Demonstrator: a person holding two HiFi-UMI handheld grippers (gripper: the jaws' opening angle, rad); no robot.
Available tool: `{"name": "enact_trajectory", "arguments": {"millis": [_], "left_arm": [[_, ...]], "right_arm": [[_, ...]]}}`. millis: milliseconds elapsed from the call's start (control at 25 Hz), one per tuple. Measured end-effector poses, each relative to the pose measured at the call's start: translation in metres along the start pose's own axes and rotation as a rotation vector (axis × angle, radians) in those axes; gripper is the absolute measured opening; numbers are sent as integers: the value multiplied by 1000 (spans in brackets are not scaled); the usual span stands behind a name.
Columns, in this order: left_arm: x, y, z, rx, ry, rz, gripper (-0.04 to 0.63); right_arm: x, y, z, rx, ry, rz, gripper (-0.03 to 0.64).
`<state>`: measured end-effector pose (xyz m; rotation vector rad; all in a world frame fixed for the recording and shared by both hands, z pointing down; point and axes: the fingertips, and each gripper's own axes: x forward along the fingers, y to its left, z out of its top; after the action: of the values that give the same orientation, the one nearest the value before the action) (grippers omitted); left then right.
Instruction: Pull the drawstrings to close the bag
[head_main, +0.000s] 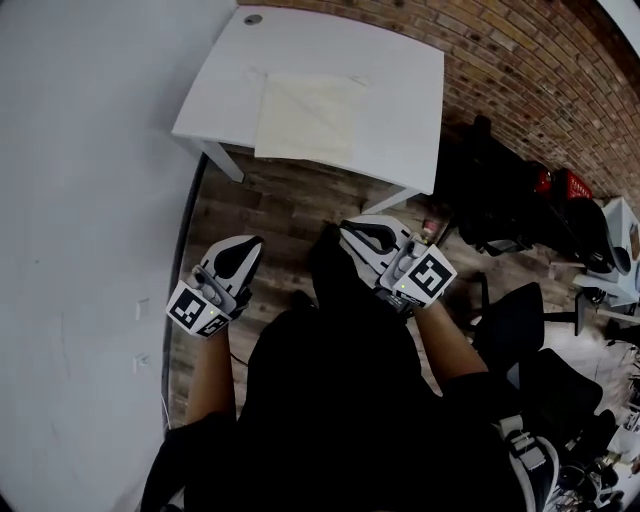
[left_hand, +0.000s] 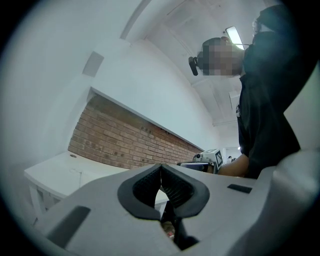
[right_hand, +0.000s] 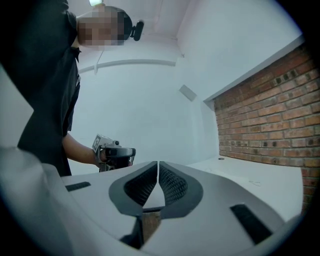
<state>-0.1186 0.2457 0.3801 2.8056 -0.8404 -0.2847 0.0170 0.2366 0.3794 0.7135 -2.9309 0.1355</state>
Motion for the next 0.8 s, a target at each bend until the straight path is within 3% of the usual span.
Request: {"name": "enact_trajectory", "arguments": {"millis": [440, 800], "left_arm": [[114, 141, 5, 6, 105, 62, 17], [186, 239, 8, -1, 188, 108, 17]], "right_arm": [[74, -171, -8, -3, 44, -3, 5], [92, -296, -38, 30, 83, -153, 18]]}}
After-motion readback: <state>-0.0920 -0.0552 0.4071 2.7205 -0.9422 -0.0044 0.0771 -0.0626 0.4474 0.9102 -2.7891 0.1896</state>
